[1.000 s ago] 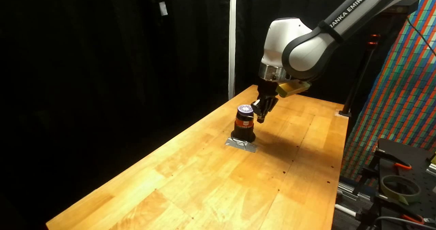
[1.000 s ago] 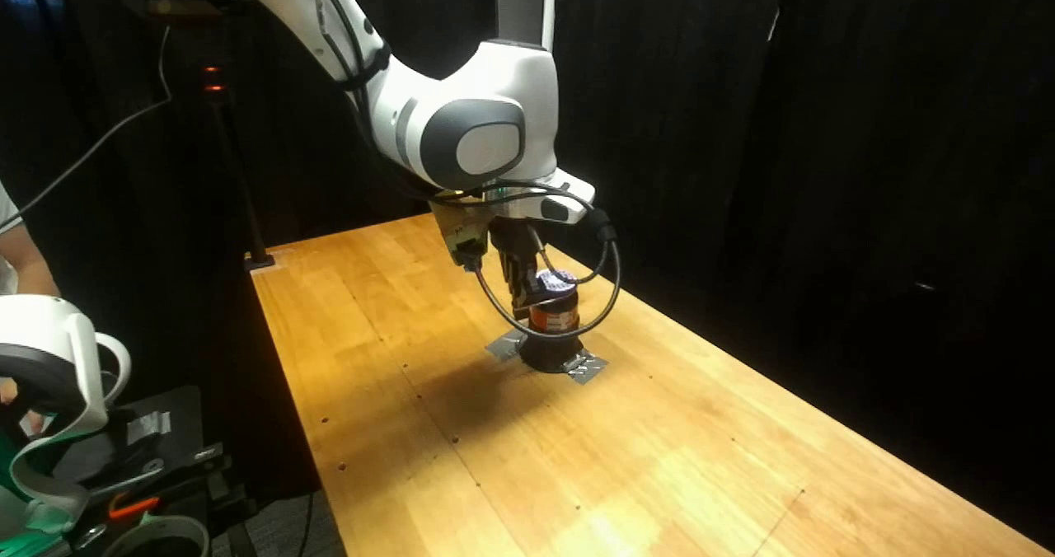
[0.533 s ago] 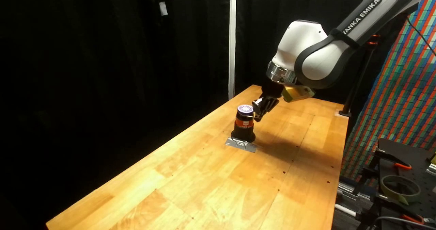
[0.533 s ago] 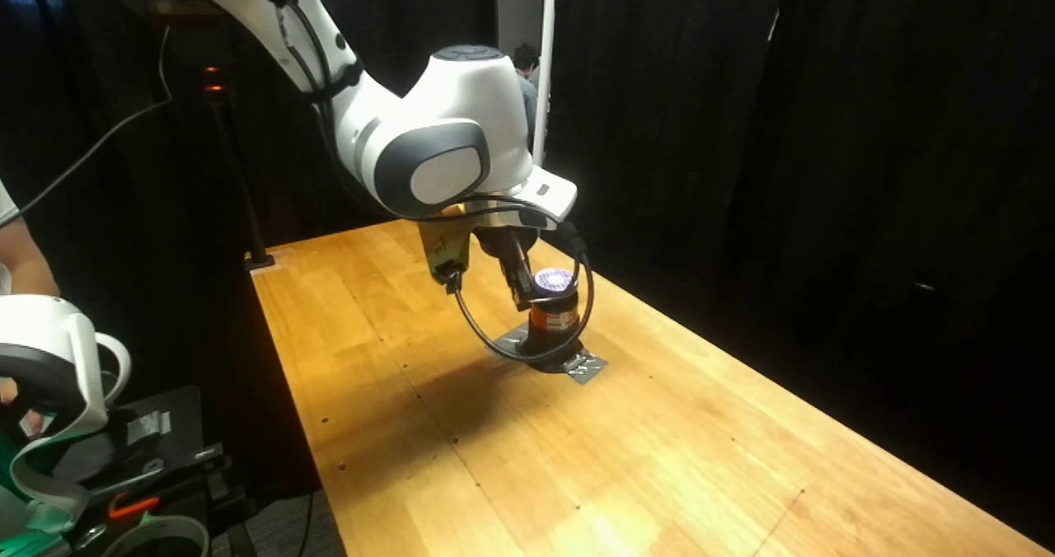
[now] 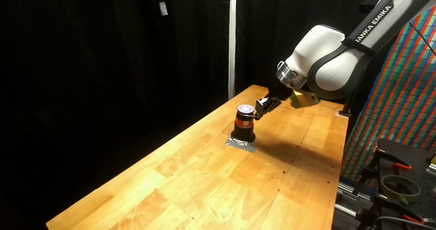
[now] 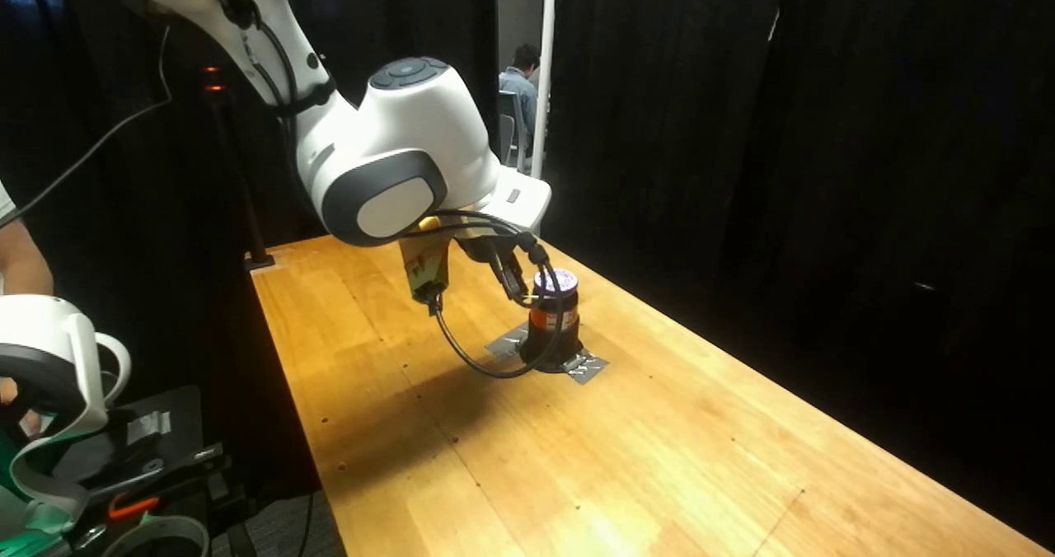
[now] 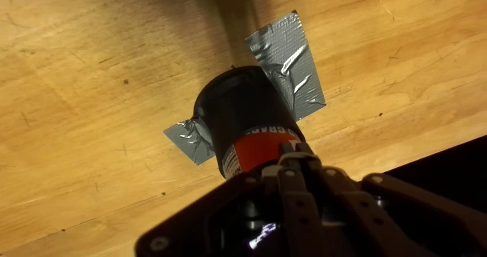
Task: Put the rubber band on the jar.
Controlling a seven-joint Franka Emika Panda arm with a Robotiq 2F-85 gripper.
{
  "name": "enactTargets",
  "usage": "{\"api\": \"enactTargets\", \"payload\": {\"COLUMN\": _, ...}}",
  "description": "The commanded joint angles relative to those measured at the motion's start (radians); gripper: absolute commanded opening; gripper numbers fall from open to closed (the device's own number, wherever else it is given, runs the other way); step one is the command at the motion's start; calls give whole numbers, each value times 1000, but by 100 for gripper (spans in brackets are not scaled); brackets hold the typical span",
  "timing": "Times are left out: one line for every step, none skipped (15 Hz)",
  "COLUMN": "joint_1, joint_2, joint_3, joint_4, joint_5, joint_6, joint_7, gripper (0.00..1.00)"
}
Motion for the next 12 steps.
{"api": "enactTargets", "payload": {"joint_1": -92, "joint_2": -27, "joint_3": 101, "joint_4": -70, "joint_5": 9, "joint_6": 123, "joint_7": -28, "gripper": 10}}
{"api": "enactTargets", "payload": {"joint_1": -114, "joint_2": -23, "joint_3": 121, "joint_4": -80, "joint_5": 0, "joint_6": 158, "joint_7": -22, "gripper": 9}}
{"api": "enactTargets", "payload": {"joint_1": -136, "joint_2": -20, "joint_3": 140, "joint_4": -91, "joint_5": -9, "joint_6": 196, "joint_7": -16, "gripper": 9}}
{"api": "enactTargets", "payload": {"joint_1": -155, "joint_2": -17, "joint_3": 156, "joint_4": -102, "joint_5": -19, "joint_6": 234, "joint_7": -10, "gripper": 9}}
{"api": "enactTargets", "payload": {"joint_1": -169, "joint_2": -14, "joint_3": 166, "joint_4": -112, "joint_5": -30, "joint_6": 272, "joint_7": -5, "gripper": 9}}
{"api": "enactTargets", "payload": {"joint_1": -177, "joint_2": -12, "joint_3": 168, "joint_4": -123, "joint_5": -39, "joint_6": 308, "joint_7": -3, "gripper": 9}}
{"api": "enactTargets", "payload": {"joint_1": -188, "joint_2": -10, "joint_3": 174, "joint_4": -132, "joint_5": -48, "joint_6": 335, "joint_7": 0, "gripper": 9}}
{"api": "enactTargets", "payload": {"joint_1": -197, "joint_2": -8, "joint_3": 178, "joint_4": -142, "joint_5": -57, "joint_6": 364, "joint_7": 4, "gripper": 9}}
{"api": "enactTargets", "payload": {"joint_1": -206, "joint_2": -7, "joint_3": 183, "joint_4": -150, "joint_5": -68, "joint_6": 387, "joint_7": 9, "gripper": 9}}
{"api": "enactTargets", "payload": {"joint_1": -213, "joint_2": -6, "joint_3": 186, "joint_4": -159, "joint_5": -77, "joint_6": 410, "joint_7": 12, "gripper": 9}}
{"api": "enactTargets", "payload": {"joint_1": -222, "joint_2": -3, "joint_3": 191, "joint_4": -166, "joint_5": -90, "joint_6": 429, "joint_7": 18, "gripper": 9}}
{"api": "enactTargets", "payload": {"joint_1": -229, "joint_2": -3, "joint_3": 194, "joint_4": -173, "joint_5": -101, "joint_6": 447, "joint_7": 23, "gripper": 9}}
